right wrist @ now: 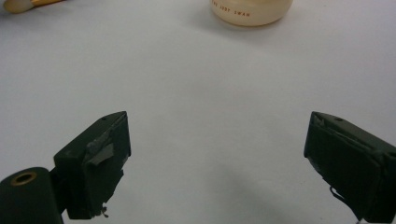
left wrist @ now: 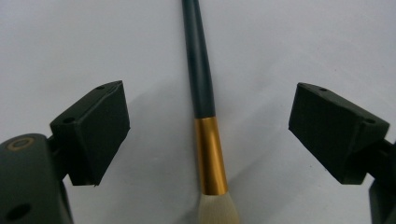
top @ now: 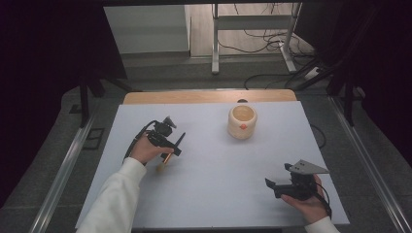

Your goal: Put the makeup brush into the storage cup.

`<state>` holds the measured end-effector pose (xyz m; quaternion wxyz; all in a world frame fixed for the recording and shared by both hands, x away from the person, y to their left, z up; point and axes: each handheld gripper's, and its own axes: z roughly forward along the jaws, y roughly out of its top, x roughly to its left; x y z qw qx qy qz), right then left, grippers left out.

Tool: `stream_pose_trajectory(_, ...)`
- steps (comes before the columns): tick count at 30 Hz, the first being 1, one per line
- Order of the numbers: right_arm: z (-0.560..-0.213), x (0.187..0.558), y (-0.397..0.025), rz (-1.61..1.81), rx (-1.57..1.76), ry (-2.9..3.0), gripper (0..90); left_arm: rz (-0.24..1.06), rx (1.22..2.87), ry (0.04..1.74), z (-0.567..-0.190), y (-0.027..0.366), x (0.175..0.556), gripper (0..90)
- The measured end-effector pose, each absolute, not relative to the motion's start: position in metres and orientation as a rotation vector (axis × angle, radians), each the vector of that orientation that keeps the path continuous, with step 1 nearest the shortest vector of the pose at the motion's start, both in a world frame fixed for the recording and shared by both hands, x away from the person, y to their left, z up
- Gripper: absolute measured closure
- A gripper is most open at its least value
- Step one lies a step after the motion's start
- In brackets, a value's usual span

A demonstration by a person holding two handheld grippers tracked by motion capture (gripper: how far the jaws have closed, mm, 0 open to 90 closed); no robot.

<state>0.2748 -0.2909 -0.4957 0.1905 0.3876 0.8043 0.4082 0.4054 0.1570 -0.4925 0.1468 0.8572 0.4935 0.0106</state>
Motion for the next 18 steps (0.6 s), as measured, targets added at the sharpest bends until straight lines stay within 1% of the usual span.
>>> stream_pose_trajectory(7,-0.4958,0.2748,-0.2910,1.144,1.089,2.261,7.4,0.027,2.503,1.411,-0.4963,0.1548,0.4060,13.4)
stream_pose_trajectory(18,-0.4960,0.2749,-0.2912,1.143,1.088,2.261,7.5,0.022,2.506,1.423,-0.5024,0.1543,0.4063,15.6)
